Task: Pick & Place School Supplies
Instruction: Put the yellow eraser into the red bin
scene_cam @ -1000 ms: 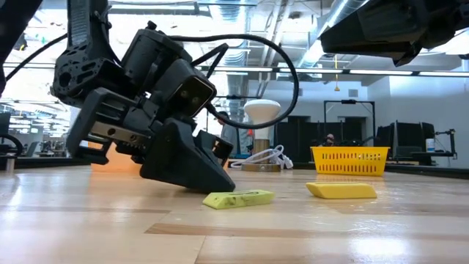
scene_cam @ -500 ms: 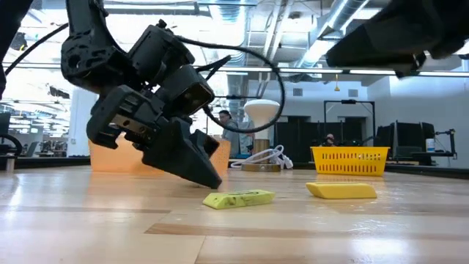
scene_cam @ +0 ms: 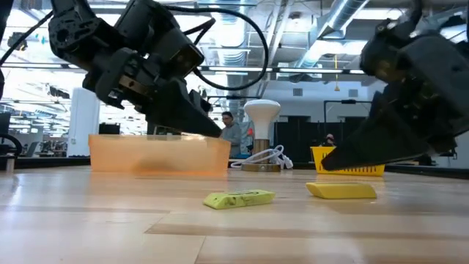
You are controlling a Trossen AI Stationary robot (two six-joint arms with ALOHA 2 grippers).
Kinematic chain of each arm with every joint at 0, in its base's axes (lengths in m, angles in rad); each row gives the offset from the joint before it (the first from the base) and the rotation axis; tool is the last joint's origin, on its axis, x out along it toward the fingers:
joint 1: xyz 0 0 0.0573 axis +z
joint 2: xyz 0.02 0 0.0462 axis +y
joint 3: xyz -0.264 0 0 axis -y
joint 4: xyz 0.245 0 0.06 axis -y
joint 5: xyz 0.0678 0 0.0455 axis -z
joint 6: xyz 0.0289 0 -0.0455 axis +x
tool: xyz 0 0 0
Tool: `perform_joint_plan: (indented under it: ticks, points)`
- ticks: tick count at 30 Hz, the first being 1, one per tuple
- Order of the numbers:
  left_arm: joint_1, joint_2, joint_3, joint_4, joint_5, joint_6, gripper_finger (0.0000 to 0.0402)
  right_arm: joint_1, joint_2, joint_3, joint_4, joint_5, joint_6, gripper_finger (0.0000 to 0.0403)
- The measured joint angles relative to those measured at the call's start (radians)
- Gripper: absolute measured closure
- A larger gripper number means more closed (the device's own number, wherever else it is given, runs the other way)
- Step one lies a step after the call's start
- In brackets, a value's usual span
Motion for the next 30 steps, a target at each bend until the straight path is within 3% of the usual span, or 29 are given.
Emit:
perform_joint_plan:
  ticks: [8,20,30]
  points:
    - [-0.002,0.004,0.001,0.004,-0.009,0.018,0.0401,-0.015,-0.041,0.000,-0.023,-0.067,-0.042,0.0402]
    - [-0.002,0.004,0.002,0.005,-0.005,0.020,0.0401,-0.021,-0.041,0.009,-0.024,-0.272,-0.111,0.0403]
    - [-0.003,0.004,0.003,0.005,-0.005,0.020,0.0401,-0.053,-0.041,0.009,-0.025,-0.298,-0.132,0.0403]
